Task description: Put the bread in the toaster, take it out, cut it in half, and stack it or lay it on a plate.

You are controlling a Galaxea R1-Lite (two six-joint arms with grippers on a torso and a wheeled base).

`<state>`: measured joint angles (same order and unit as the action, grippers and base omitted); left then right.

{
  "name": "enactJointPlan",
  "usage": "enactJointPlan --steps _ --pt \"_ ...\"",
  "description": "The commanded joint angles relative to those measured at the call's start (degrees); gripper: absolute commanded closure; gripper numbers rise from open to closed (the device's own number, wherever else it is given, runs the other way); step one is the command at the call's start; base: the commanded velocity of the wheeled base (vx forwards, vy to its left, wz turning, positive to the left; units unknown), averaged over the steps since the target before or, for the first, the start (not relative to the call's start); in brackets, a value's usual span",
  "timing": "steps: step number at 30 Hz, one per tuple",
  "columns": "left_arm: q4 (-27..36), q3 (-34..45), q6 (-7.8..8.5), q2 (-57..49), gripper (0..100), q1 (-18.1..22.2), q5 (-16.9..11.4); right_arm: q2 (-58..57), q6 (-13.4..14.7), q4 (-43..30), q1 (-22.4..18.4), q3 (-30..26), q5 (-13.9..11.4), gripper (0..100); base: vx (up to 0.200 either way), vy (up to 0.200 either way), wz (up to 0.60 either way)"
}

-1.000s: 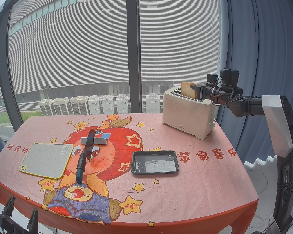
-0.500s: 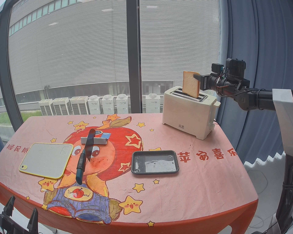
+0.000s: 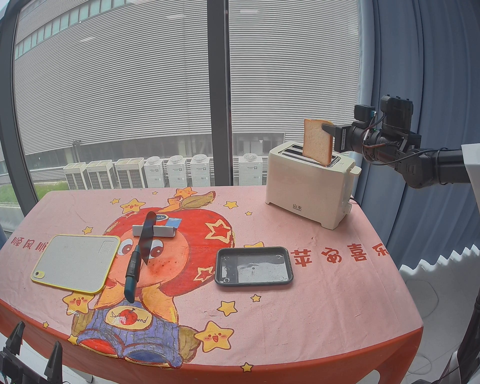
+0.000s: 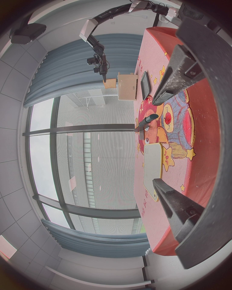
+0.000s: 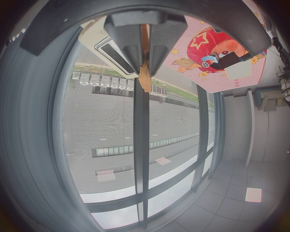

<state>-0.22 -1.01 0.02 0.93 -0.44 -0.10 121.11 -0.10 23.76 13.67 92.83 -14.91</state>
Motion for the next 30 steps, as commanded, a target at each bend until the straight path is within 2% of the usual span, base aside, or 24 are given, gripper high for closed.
enactJointPlan --steps 1,9,22,26,30 --pt "0.0 1.0 -0.02 -0.9 0 0.0 0.0 -4.9 0.0 3.0 1.0 -7.2 0.5 100 0.0 0.0 0.0" --pt "0.0 1.0 -0.02 -0.9 0 0.0 0.0 -9.5 0.2 6.8 1.8 -16.4 0.9 100 0.0 0.0 0.0" --pt "0.0 1.0 -0.02 -0.9 0 0.0 0.0 -15.5 2.3 16.3 2.3 -30.4 0.8 100 0.0 0.0 0.0" --pt "0.0 1.0 -0.02 -0.9 0 0.0 0.0 -16.1 3.4 21.5 2.2 -34.4 0.8 100 0.0 0.0 0.0" --pt "0.0 1.0 -0.02 -0.9 0 0.0 0.1 -16.3 6.0 27.2 2.2 -38.5 0.8 100 0.0 0.0 0.0"
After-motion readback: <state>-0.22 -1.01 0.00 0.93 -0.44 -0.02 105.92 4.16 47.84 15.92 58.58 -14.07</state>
